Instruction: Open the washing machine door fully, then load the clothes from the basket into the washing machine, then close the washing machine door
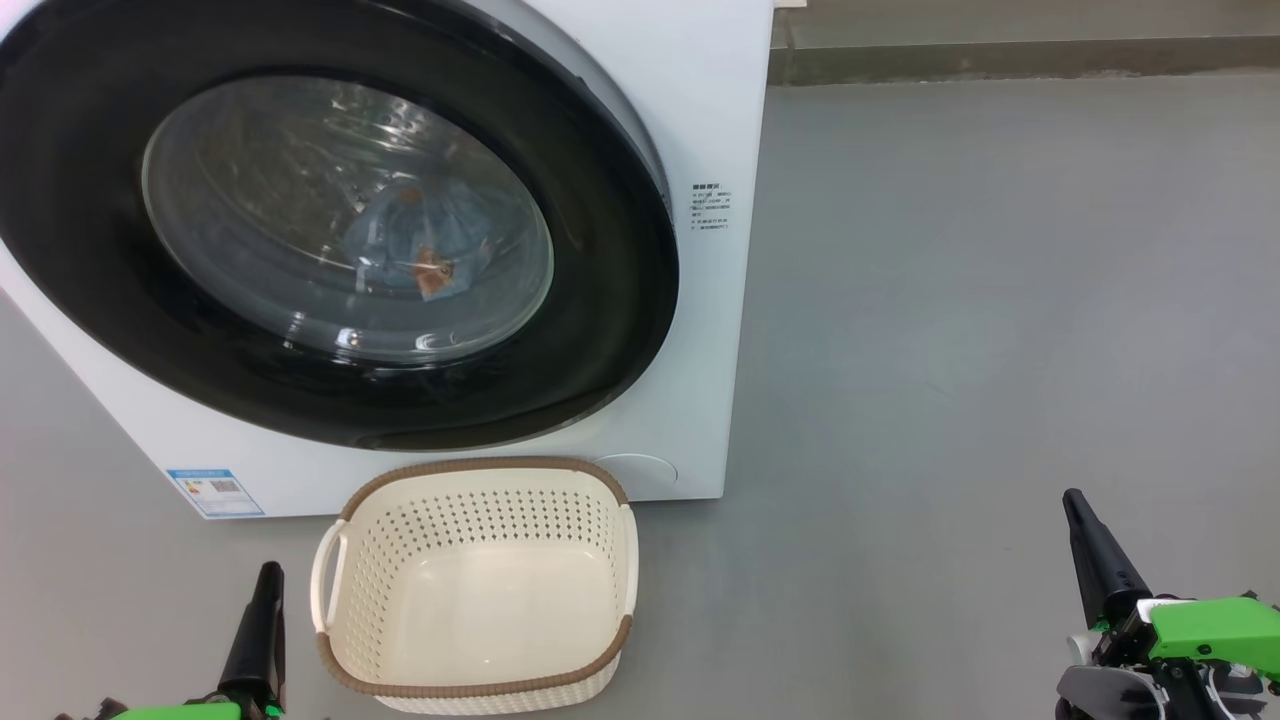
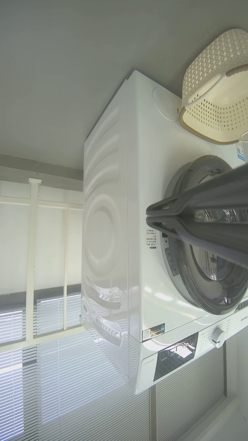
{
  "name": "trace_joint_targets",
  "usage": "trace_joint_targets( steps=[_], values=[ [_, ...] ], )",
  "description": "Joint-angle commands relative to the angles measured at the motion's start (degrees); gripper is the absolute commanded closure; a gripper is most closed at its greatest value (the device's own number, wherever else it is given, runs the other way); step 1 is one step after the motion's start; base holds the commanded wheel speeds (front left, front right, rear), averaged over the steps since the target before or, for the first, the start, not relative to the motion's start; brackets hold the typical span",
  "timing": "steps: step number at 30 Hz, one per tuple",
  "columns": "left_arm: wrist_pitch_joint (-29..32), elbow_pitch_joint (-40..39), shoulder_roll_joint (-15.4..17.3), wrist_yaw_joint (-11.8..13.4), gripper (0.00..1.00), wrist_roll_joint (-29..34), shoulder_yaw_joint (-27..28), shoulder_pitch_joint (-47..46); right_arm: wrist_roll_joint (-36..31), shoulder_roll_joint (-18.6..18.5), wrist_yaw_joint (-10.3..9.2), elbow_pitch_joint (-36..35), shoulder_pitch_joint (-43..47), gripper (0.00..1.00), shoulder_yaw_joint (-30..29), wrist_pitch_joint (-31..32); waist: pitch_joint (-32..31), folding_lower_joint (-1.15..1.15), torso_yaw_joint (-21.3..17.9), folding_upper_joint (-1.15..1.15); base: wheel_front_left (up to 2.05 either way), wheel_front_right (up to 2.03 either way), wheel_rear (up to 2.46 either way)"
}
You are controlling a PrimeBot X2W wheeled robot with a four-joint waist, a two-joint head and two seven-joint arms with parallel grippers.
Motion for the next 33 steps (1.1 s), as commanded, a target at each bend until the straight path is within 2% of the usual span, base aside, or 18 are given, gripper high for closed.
trace_joint_targets(
  steps=[1, 33],
  values=[
    [0.39, -1.83, 0.48, 0.02, 1.00, -0.51, 1.91, -2.47, 0.25, -0.32, 0.03, -1.68, -2.94, 1.00, 1.13, 0.46, 0.00, 0.00, 0.00, 0.00, 0.00, 0.00, 0.00],
    [0.38, -1.83, 0.48, 0.02, 1.00, -0.51, 1.90, -2.47, 0.05, -0.16, 0.03, -1.67, -2.96, 1.00, 0.90, 0.65, 0.00, 0.00, 0.00, 0.00, 0.00, 0.00, 0.00]
  ],
)
